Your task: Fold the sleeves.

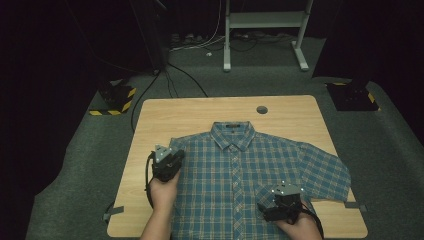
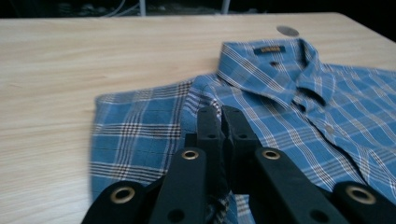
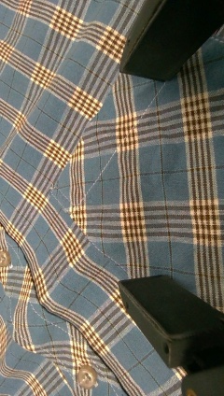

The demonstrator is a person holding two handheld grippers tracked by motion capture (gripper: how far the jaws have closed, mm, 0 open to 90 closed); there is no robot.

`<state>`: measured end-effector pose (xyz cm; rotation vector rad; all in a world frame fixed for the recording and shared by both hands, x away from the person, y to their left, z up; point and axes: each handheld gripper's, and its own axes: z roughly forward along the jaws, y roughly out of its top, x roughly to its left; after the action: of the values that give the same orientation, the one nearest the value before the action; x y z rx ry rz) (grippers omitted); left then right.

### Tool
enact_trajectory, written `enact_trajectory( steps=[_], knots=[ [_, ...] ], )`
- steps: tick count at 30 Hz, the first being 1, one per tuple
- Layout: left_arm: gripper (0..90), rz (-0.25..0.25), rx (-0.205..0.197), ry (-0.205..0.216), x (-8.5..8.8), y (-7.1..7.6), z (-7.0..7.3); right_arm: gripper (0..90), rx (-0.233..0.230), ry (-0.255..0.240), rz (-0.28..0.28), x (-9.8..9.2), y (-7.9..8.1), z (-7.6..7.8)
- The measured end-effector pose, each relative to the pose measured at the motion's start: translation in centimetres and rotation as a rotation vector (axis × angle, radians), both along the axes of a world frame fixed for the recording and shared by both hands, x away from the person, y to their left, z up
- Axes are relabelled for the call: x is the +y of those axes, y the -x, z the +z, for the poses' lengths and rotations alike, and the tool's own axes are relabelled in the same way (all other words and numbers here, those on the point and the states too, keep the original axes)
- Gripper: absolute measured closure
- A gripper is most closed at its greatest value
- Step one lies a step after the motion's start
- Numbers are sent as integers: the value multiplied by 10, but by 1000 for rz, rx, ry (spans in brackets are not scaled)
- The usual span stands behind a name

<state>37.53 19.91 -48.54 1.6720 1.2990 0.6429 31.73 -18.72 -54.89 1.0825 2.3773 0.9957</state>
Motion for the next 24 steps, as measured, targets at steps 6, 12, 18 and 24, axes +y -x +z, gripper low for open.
enact_trajectory(
  steps=[6, 12, 18, 24],
  knots=[
    [863, -4, 74, -22, -19, -7, -20, 0, -1, 0, 1, 0, 0, 0],
    [858, -1, 117, -36, -26, -11, -33, 0, -1, 0, 1, 0, 0, 0],
    [808, -1, 121, -33, -29, -11, -34, 0, 0, 0, 1, 0, 0, 0],
    [631, -18, 103, -2, -34, -6, -23, 0, 0, 0, 0, 0, 0, 0]
  ],
)
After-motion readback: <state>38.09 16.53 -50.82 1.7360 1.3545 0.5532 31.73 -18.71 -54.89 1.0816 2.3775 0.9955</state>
